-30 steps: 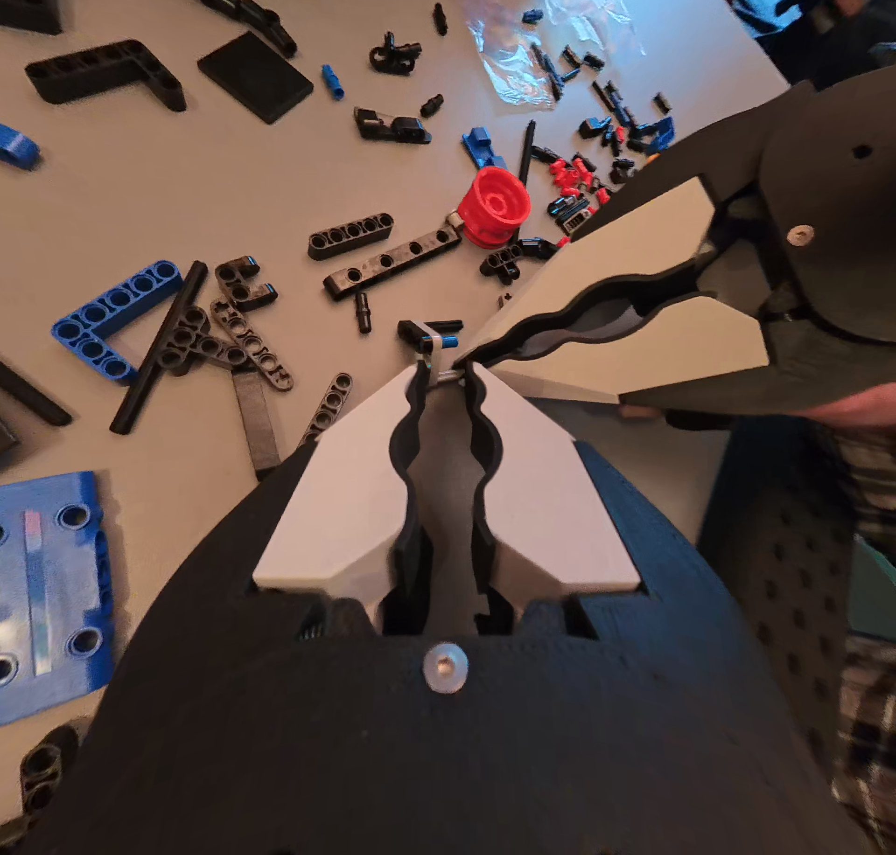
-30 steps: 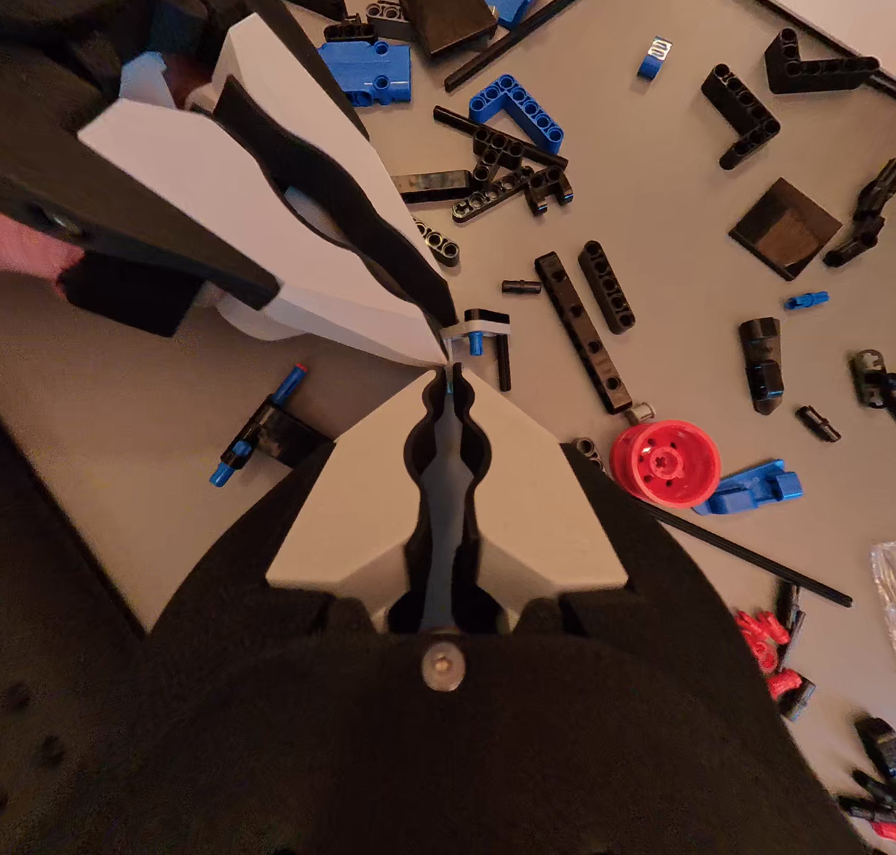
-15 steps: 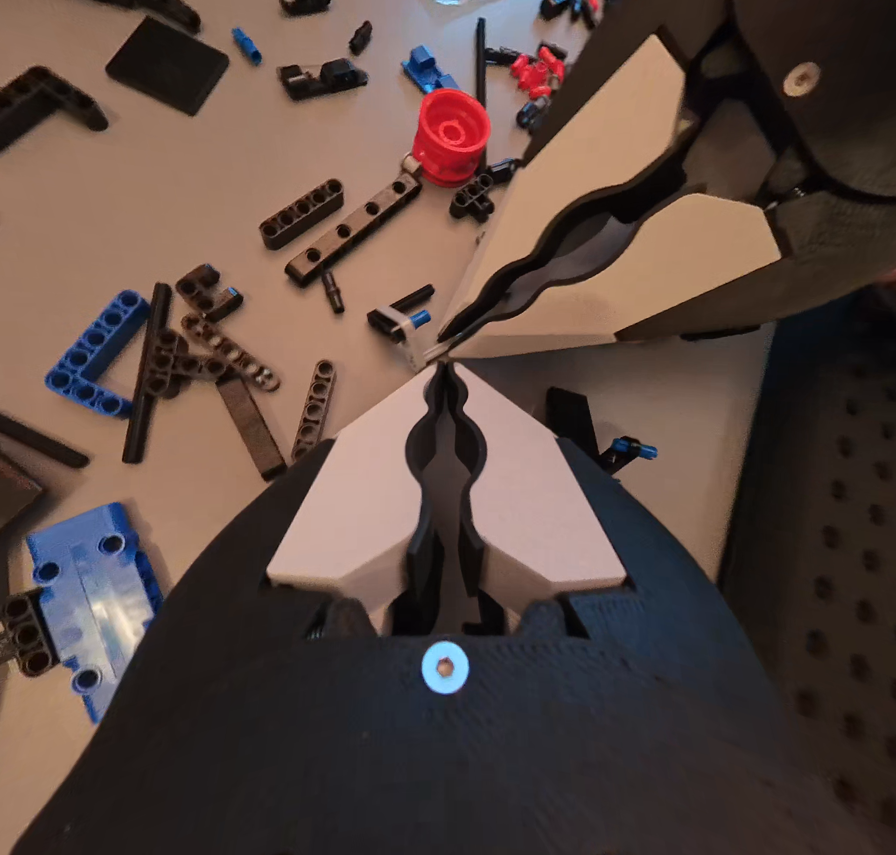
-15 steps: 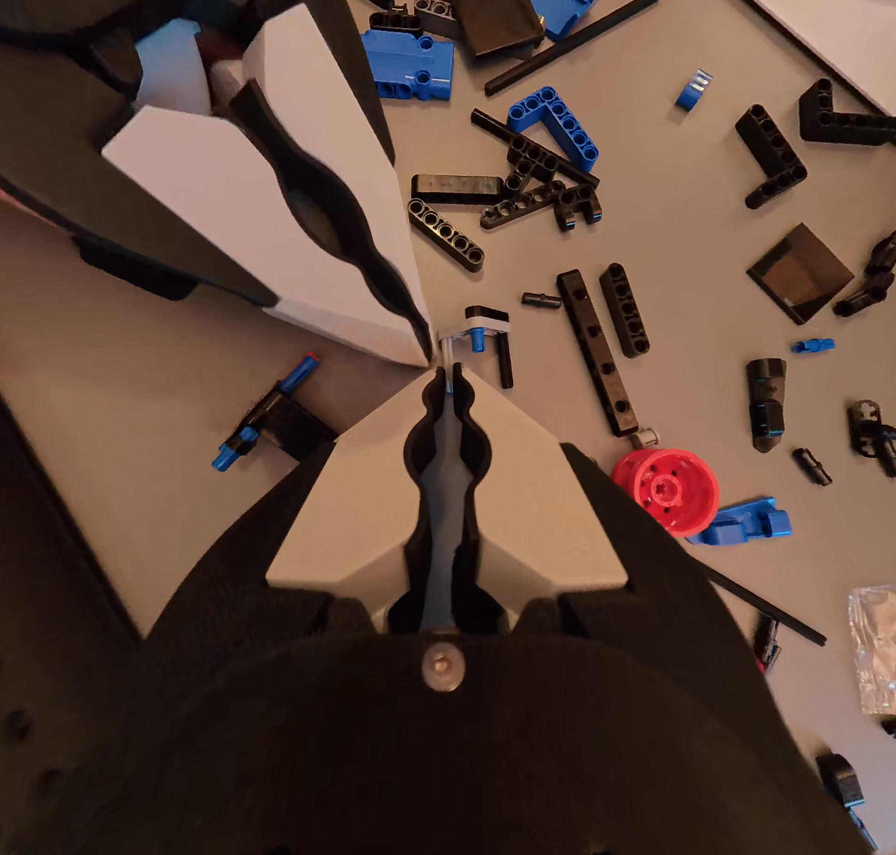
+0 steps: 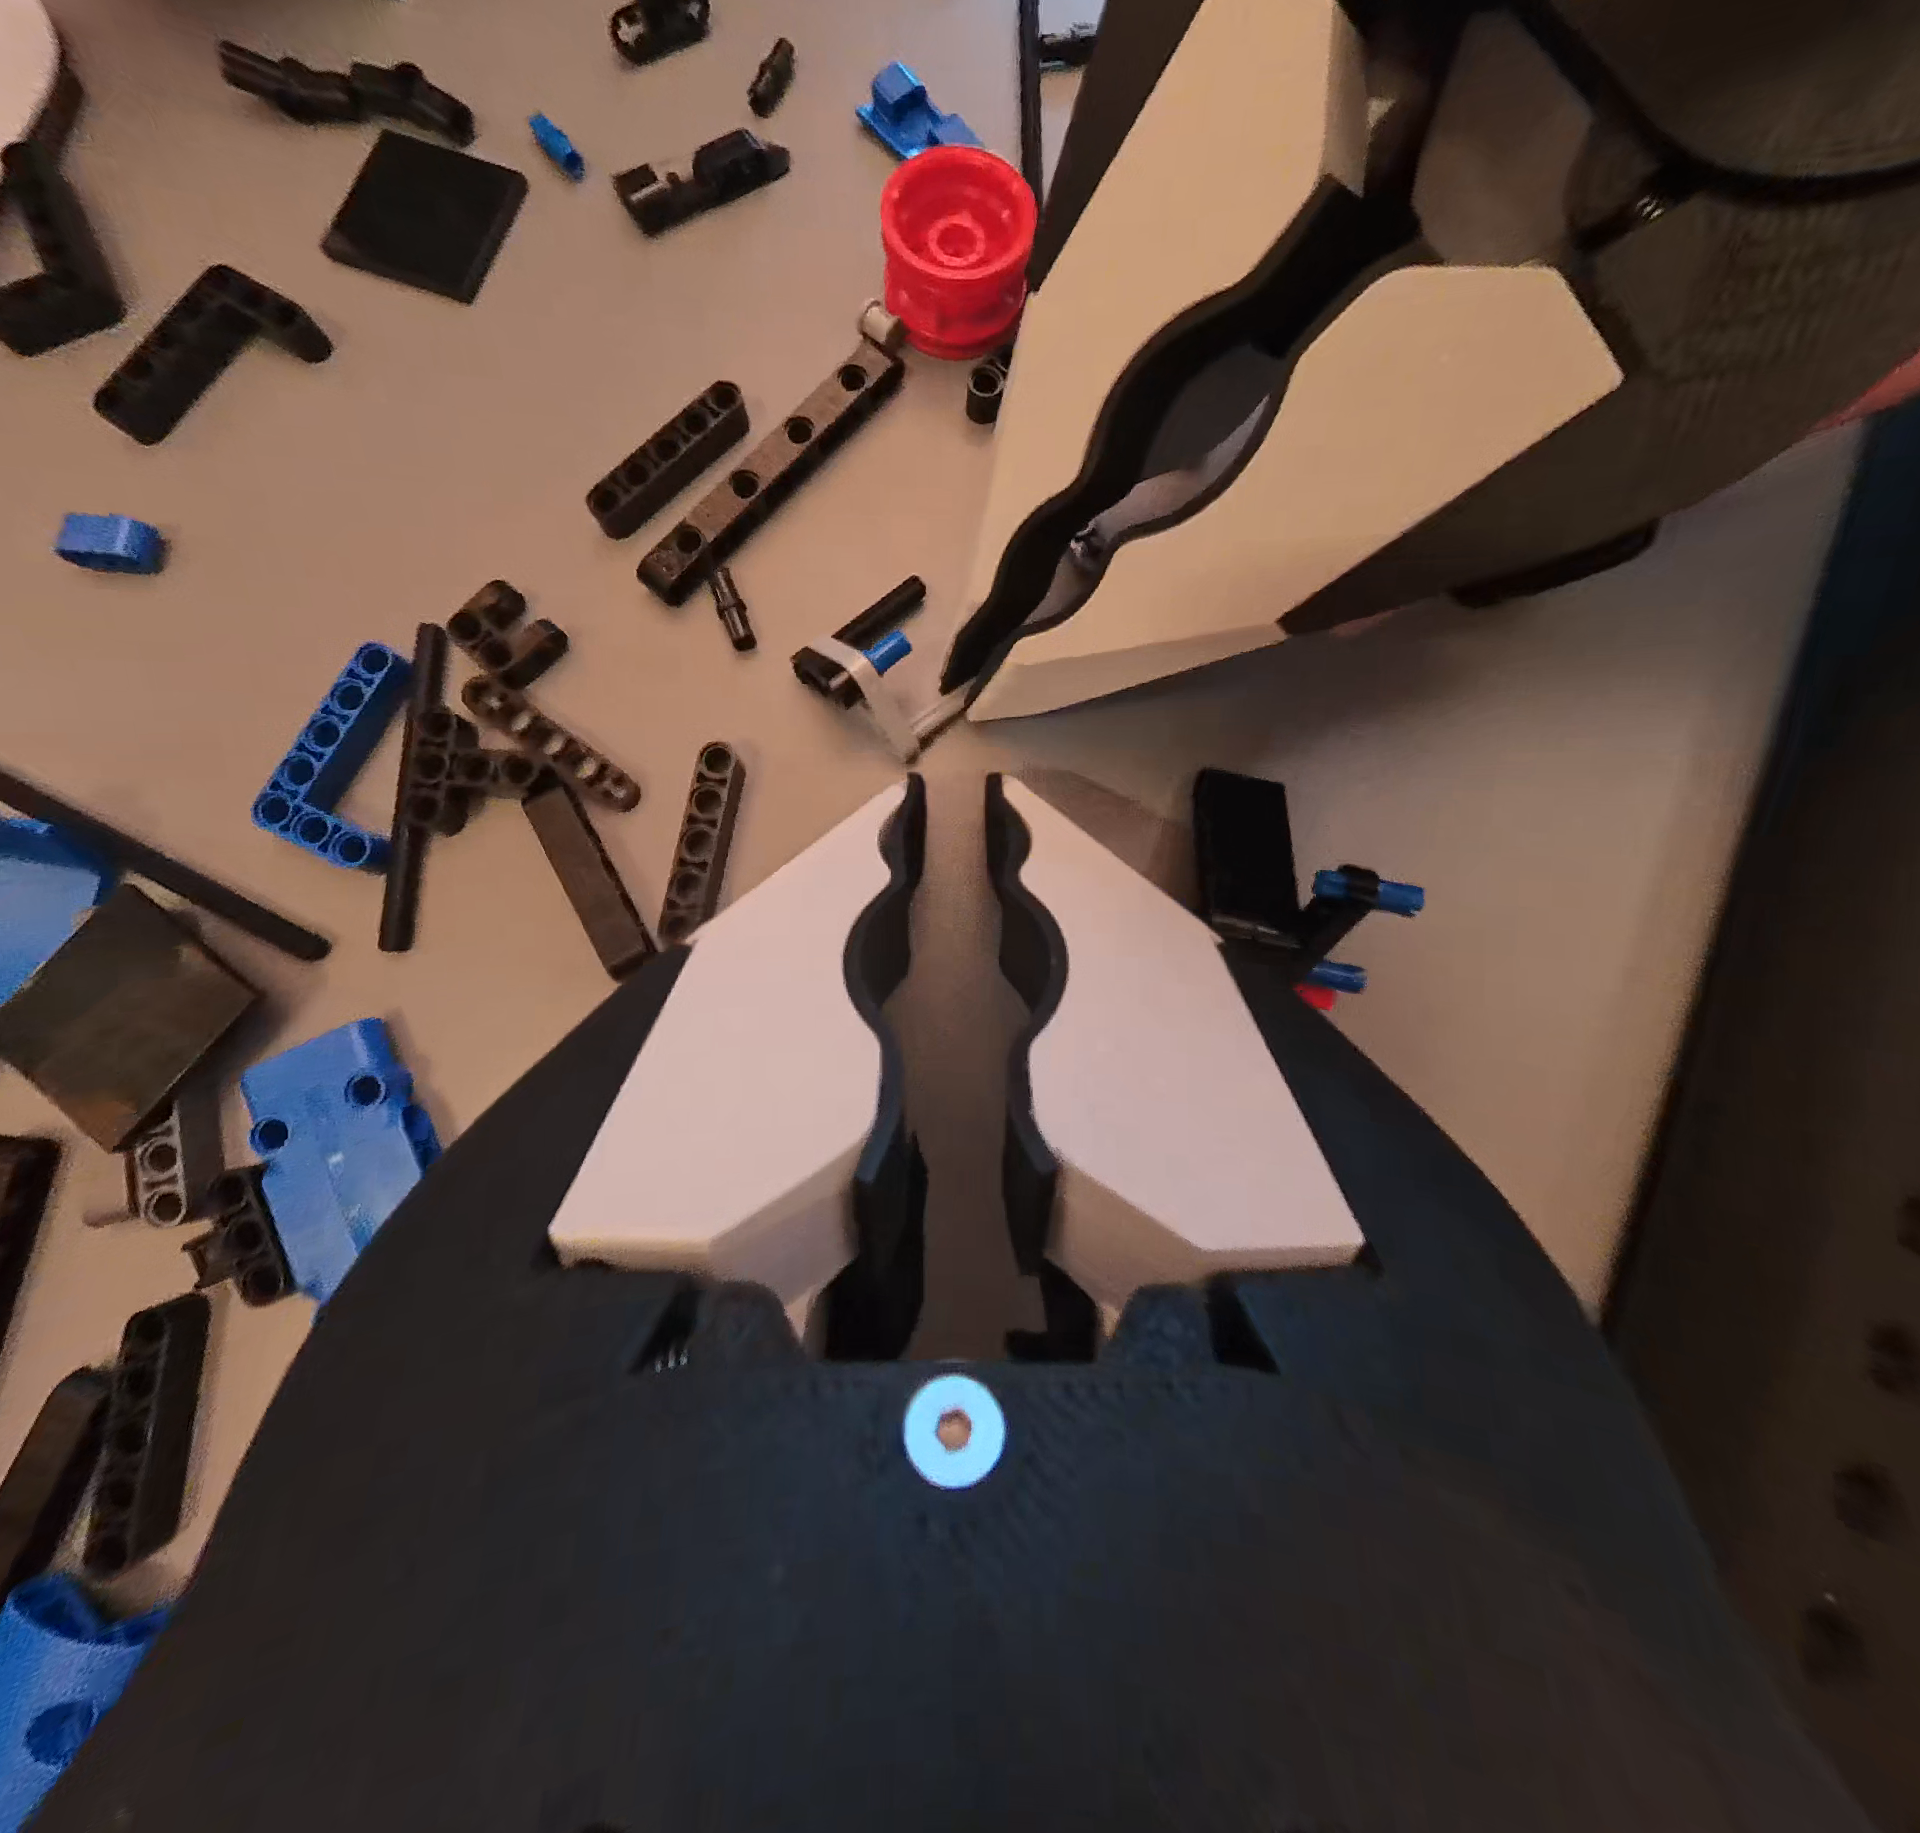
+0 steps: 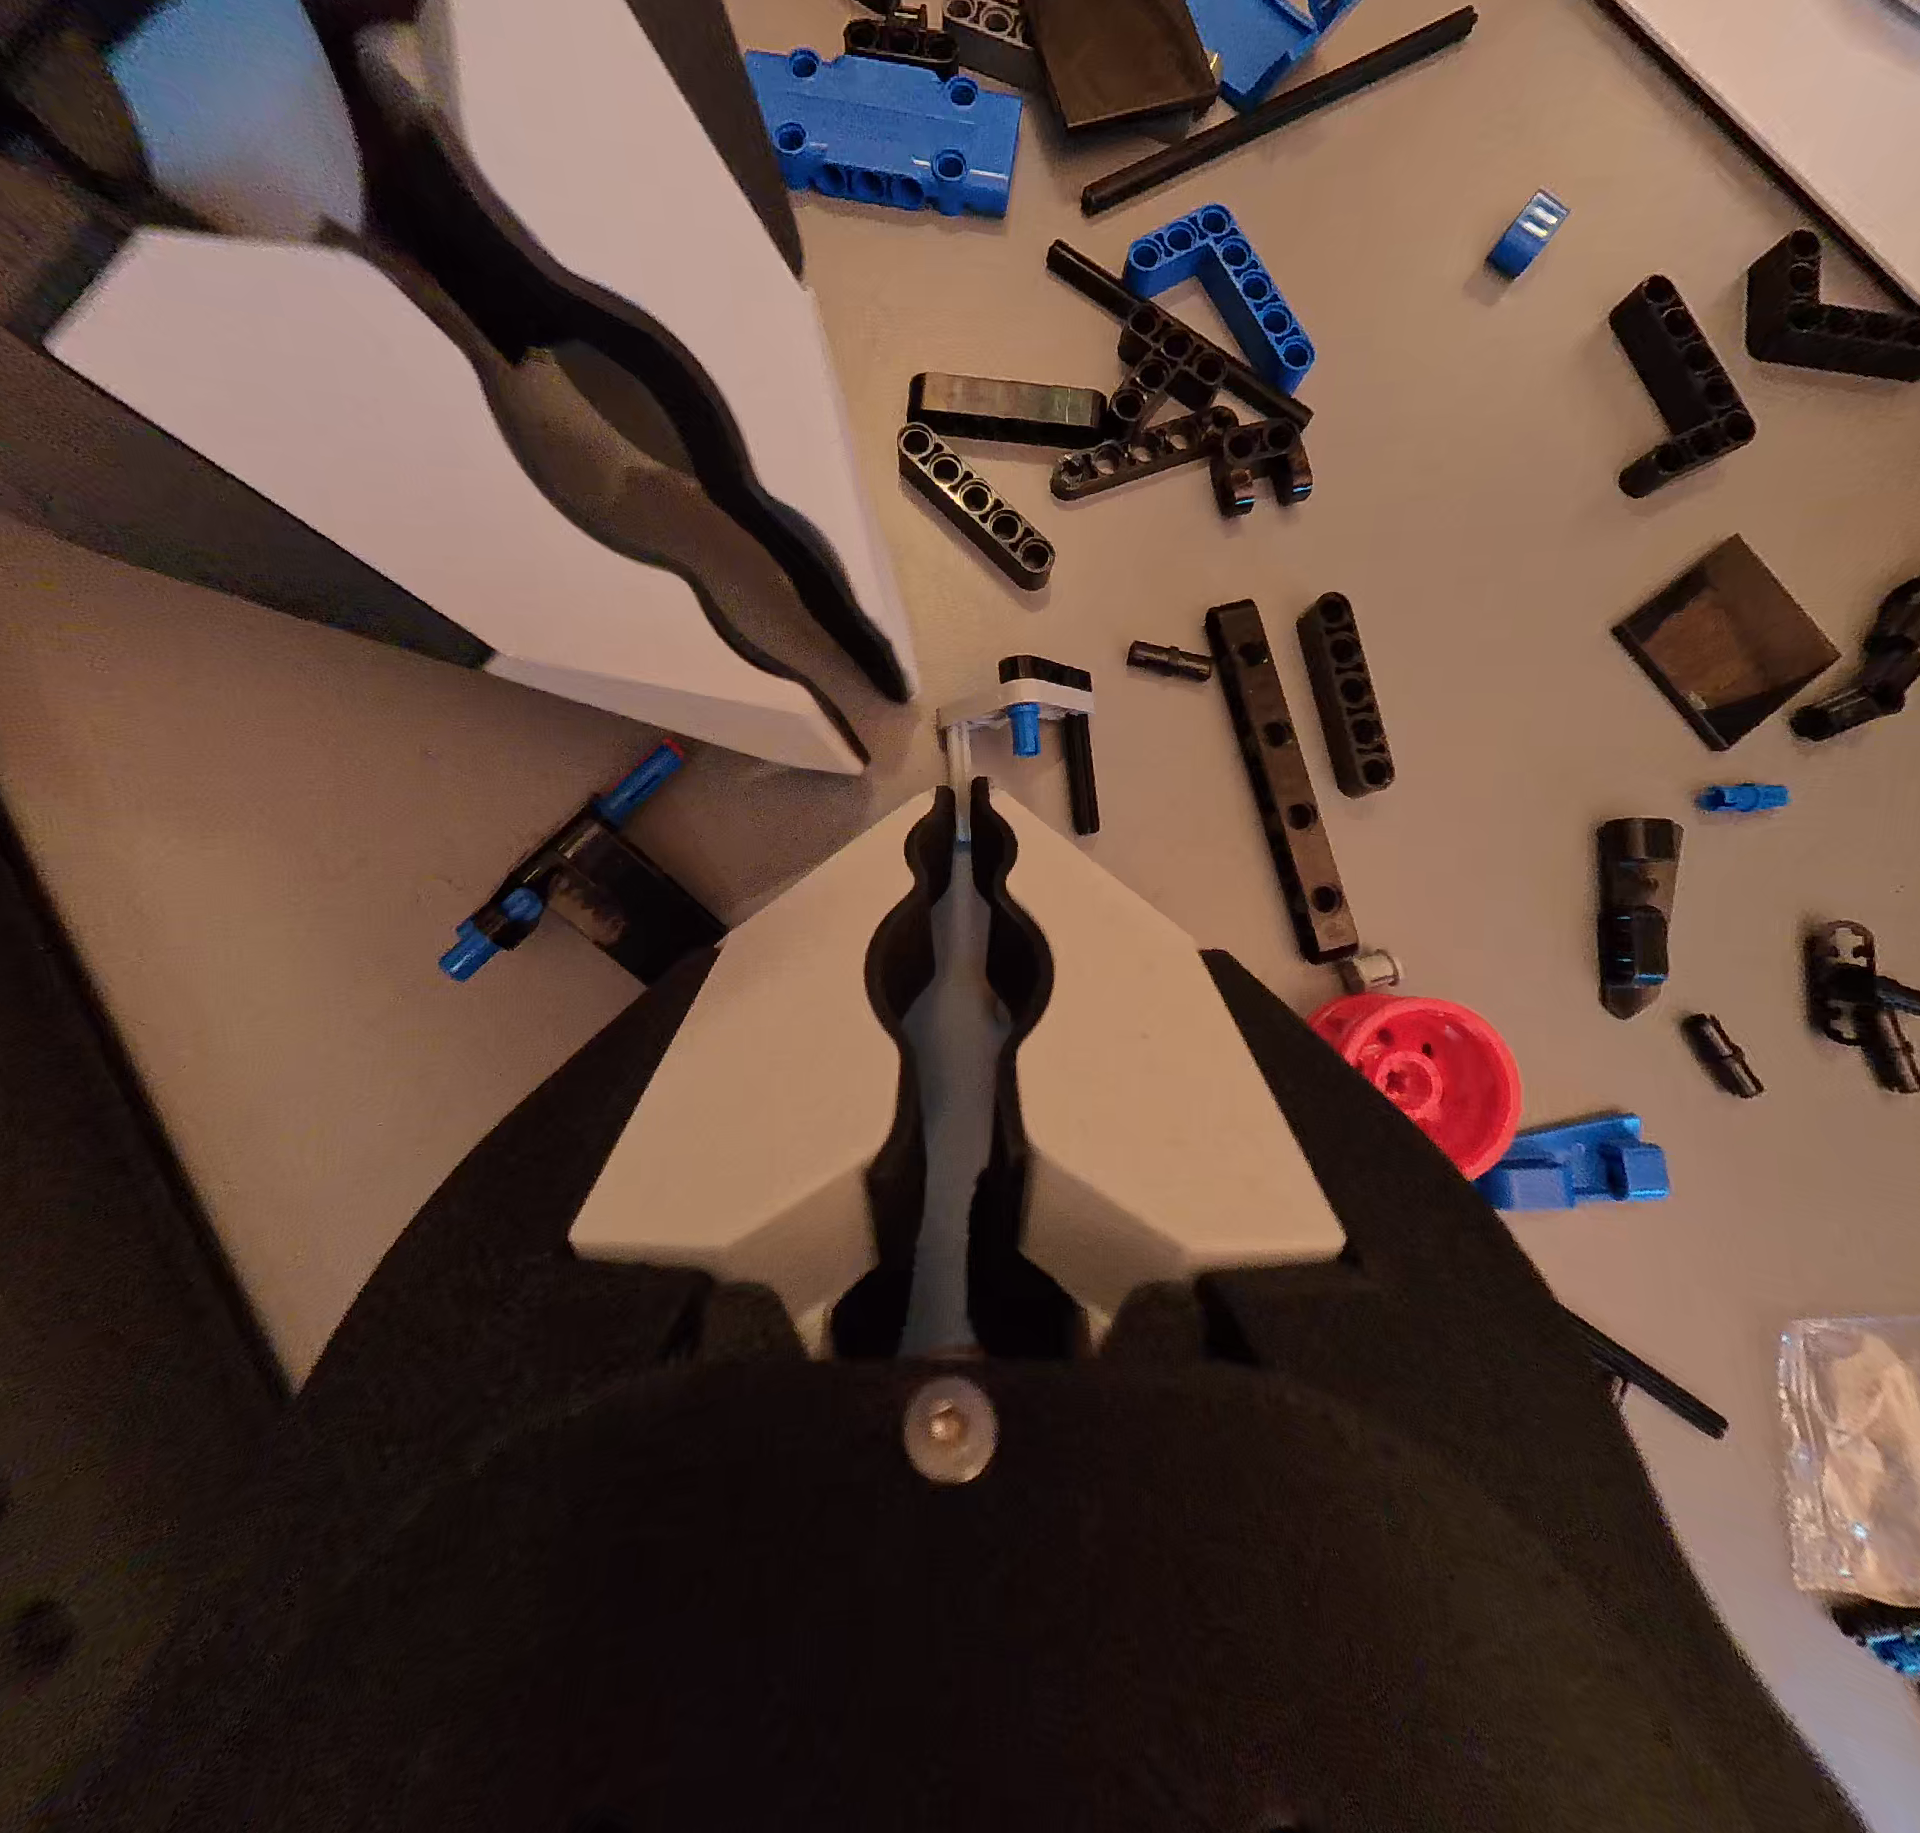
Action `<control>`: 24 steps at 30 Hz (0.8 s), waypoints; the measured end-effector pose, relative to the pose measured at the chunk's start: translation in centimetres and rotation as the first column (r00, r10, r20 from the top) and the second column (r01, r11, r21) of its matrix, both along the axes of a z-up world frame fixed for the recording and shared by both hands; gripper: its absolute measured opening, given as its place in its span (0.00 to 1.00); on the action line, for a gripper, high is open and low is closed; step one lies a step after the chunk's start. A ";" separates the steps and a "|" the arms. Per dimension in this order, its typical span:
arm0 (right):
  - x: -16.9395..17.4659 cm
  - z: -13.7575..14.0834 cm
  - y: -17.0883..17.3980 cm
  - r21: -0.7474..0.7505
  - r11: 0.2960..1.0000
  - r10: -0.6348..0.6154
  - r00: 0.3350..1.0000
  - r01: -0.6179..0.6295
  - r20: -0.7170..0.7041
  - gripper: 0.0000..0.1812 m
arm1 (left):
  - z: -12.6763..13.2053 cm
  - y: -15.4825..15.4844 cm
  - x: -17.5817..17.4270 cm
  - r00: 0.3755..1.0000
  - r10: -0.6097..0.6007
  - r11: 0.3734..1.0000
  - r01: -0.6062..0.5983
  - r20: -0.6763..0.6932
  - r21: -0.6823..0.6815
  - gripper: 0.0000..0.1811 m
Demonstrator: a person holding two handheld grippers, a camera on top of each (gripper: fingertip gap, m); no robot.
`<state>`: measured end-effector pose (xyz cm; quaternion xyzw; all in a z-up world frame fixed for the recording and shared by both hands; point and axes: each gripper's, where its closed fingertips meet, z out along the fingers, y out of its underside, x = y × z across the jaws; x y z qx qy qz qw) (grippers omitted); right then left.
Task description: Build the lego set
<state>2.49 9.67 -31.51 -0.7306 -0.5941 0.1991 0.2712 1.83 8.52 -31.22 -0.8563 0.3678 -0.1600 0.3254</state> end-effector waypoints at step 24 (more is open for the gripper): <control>-0.5 0.0 0.0 0.000 1.000 0.028 0.999 -0.028 -0.024 0.00 | -0.3 1.2 -0.1 0.998 0.061 0.996 -0.061 0.000 0.059 0.02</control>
